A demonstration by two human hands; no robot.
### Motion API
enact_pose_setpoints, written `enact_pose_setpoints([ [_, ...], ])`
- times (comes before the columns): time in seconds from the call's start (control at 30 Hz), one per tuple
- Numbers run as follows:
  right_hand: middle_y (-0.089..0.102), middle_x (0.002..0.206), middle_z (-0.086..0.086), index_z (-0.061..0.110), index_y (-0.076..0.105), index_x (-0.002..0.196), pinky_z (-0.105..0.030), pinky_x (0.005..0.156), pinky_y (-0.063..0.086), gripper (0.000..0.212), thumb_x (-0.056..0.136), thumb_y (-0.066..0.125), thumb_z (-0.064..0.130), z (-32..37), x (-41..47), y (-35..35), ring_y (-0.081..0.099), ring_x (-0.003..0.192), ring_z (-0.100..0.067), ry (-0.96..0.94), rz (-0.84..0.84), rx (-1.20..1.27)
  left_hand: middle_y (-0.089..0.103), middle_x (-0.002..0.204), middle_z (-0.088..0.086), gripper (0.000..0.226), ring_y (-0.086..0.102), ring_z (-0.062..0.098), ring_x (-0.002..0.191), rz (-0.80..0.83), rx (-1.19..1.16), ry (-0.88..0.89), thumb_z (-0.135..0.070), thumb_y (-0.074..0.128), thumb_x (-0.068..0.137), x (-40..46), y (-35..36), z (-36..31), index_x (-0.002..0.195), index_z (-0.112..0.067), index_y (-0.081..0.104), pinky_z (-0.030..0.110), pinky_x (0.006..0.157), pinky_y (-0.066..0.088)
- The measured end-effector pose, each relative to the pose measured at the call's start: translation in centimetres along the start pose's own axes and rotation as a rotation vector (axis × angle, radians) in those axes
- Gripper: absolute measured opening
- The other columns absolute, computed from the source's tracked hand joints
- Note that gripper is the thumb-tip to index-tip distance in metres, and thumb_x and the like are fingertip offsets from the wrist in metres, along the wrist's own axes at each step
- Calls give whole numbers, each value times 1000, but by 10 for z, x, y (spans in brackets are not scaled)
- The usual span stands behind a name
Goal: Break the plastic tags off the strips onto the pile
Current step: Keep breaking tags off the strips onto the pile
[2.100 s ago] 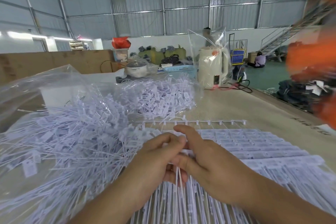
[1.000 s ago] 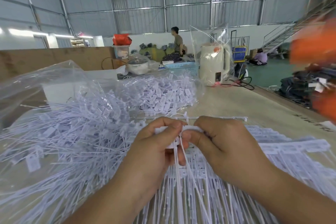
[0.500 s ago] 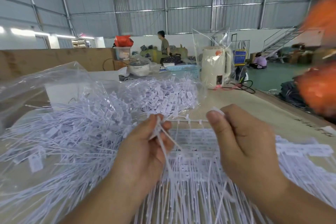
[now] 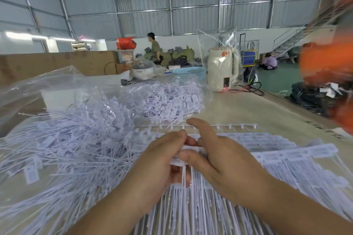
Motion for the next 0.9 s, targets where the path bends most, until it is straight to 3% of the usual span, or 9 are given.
enact_pose_setpoints([
  [0.07,70,91,7,43,12,138,-33,70,49,64,83,20,74,-2,-1,4,63,79,-8,7,49,37,62,78,25,50,50,25,51,22,2,-36,-37,76,71,-1,1,4,93,6,61,24,43,43],
  [0.13,70,88,4,44,17,136,-34,69,50,62,83,24,74,-3,-2,8,63,73,-9,7,99,91,53,77,24,32,44,23,42,57,-39,-69,-22,78,71,-3,4,5,83,3,61,23,40,41],
  [0.27,60,65,18,41,27,136,-18,52,36,66,81,23,77,-1,-3,5,55,58,0,-14,108,72,51,59,15,18,45,17,35,37,-112,-114,-16,70,67,-2,2,8,80,-3,66,25,35,42],
  [0.4,47,59,9,35,49,101,-25,50,32,55,82,19,77,-4,-3,-11,48,57,-4,1,41,-97,60,59,10,10,50,17,40,-79,-56,-39,-20,72,64,4,-17,-1,70,-12,70,23,36,41],
  [0.5,44,62,6,31,36,70,-31,54,36,48,83,22,75,-11,-3,-11,43,56,-7,74,78,-143,64,62,12,13,54,15,41,-145,47,31,-28,74,58,4,-34,-10,65,-18,71,21,34,39],
  [0.6,41,60,8,32,31,68,-31,51,33,41,91,33,66,-10,-4,-3,40,53,-6,53,148,-165,64,62,4,23,55,11,44,-75,265,73,-36,85,62,2,-29,-14,69,-20,69,22,36,40],
  [0.7,40,56,8,31,33,67,-28,49,29,44,84,29,72,-10,-3,-8,40,50,-8,56,102,-107,64,60,0,27,54,13,47,-65,367,94,-43,84,63,1,-26,-17,72,-22,70,24,40,42],
  [0.87,51,59,21,35,31,63,-26,46,23,41,89,41,64,-4,-1,-20,45,51,-5,42,-50,-50,60,57,6,20,48,17,41,-164,25,24,-34,79,54,0,-23,-9,58,-20,65,23,39,41],
  [0.9,49,56,16,34,32,63,-27,46,23,40,88,40,65,-2,-1,-23,44,49,-6,38,-81,-44,59,56,7,16,47,16,39,-179,-36,16,-30,77,56,-1,-21,-8,57,-20,65,22,38,40],
])
Point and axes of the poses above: each hand's wrist, its own x-axis towards the middle knuckle, its own y-axis out of the palm, z = x × y, the point moved 10 cm from there along x, towards the middle knuckle
